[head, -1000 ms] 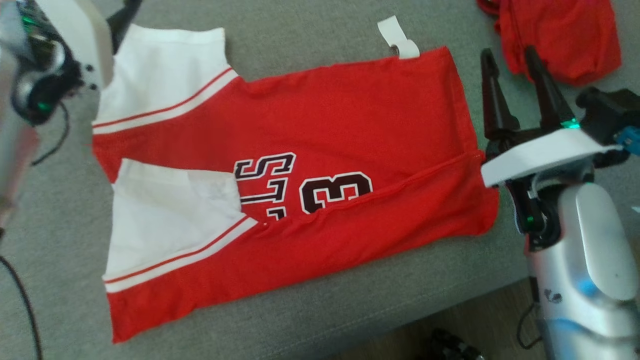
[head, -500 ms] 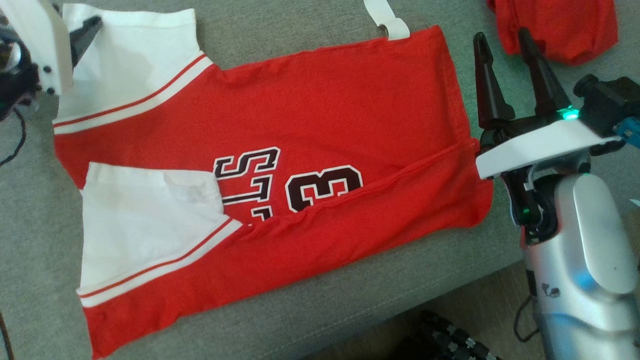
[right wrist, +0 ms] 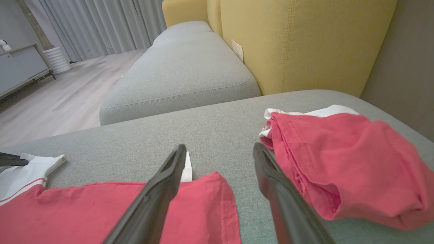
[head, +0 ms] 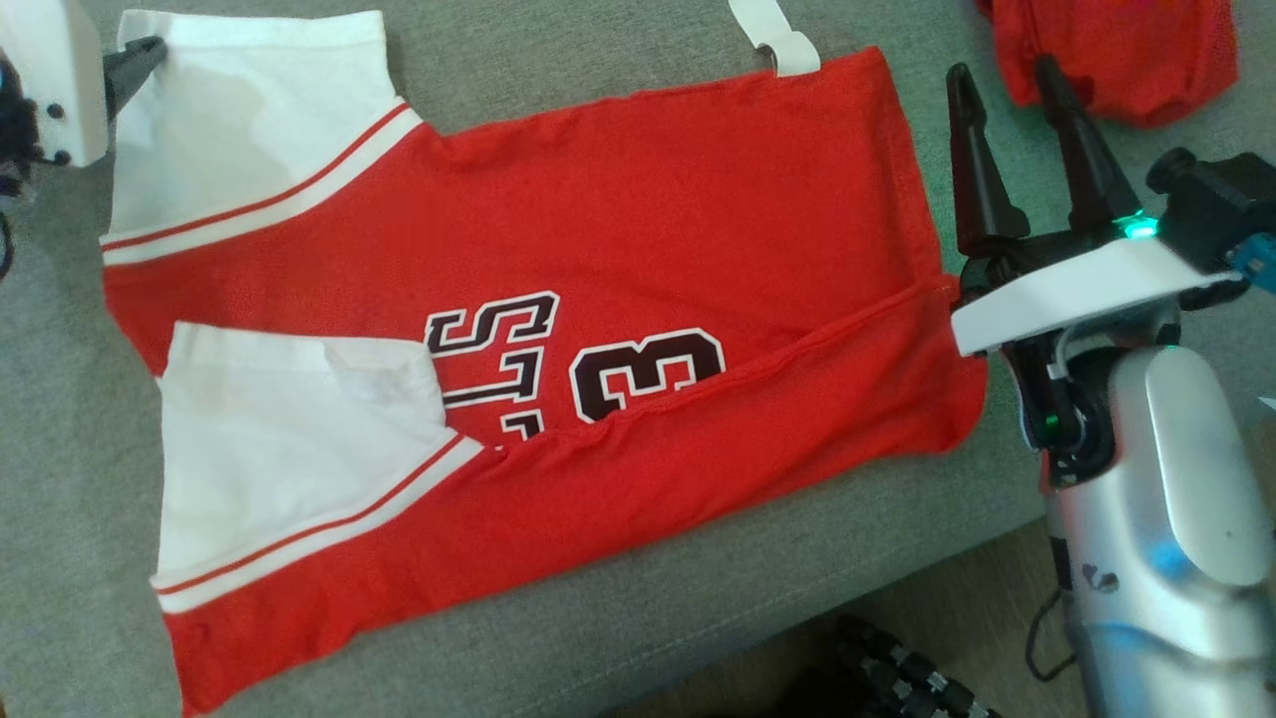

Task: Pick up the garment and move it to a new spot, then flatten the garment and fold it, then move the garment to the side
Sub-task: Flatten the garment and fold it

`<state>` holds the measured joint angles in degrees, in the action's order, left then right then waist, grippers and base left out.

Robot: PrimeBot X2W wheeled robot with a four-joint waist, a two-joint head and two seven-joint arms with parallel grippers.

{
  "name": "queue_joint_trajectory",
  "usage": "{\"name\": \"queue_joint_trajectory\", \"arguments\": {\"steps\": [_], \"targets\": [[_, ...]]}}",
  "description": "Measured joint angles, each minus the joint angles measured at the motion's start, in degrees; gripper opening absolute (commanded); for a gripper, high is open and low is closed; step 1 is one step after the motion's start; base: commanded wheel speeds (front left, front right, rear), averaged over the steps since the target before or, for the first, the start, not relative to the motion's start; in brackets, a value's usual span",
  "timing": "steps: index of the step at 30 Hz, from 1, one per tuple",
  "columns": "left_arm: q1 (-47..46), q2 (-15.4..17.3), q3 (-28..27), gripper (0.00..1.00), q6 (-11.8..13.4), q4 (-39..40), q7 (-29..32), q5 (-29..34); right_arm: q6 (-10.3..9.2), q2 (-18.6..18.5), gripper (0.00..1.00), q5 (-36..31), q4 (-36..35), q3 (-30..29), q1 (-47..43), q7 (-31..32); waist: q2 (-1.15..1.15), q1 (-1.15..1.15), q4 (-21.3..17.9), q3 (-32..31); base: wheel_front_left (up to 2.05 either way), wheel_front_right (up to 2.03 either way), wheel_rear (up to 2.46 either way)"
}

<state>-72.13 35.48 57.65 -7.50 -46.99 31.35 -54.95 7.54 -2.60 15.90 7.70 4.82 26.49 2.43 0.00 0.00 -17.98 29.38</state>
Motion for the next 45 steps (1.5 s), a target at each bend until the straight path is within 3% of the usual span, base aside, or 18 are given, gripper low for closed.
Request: {"name": "queue_joint_trajectory", "arguments": {"steps": [1,8,19,23,32,38,45], "targets": [[-0.1,0.0,0.4,0.00,0.0,0.3,0.7,-0.8,0.00,0.0,1.00,0.0,0.0,-0.2,0.0,0.0,0.00,0.00,0.1,0.0,0.00,0.00,0.00],[-0.2,-0.2,1.9,0.00,-0.1,1.9,-0.3,-2.7,0.00,0.0,1.00,-0.9,0.1,-1.4,0.5,0.1,0.00,0.00,0.9,-0.3,0.00,0.00,0.00],[0.3,-3.4,4.5,0.00,-0.1,4.7,-16.7,-1.1,0.00,-0.3,1.00,-6.2,1.3,-3.6,4.6,3.5,0.00,0.00,5.2,-3.7,0.00,0.00,0.00],[0.9,-4.1,5.0,0.00,-0.1,6.6,-21.4,0.4,0.00,-2.0,1.00,-6.9,2.8,-3.5,6.1,6.2,0.00,0.00,7.6,-5.2,0.00,0.00,0.00],[5.5,-4.9,6.7,0.00,0.5,13.3,-27.4,1.5,0.00,-8.8,1.00,-5.8,17.2,-2.0,9.1,13.6,0.00,0.00,12.9,-8.3,0.00,0.00,0.00],[6.7,-4.8,8.1,0.00,1.3,17.8,-27.4,2.1,0.00,-12.9,1.00,-5.5,26.8,-0.2,12.2,15.1,0.00,0.00,14.1,-7.7,0.00,0.00,0.00],[7.1,-4.2,8.3,0.00,2.3,20.6,-26.6,2.4,0.00,-14.7,1.00,-3.5,33.9,4.7,16.3,15.0,0.00,0.00,14.8,-6.7,0.00,0.00,0.00]]}}
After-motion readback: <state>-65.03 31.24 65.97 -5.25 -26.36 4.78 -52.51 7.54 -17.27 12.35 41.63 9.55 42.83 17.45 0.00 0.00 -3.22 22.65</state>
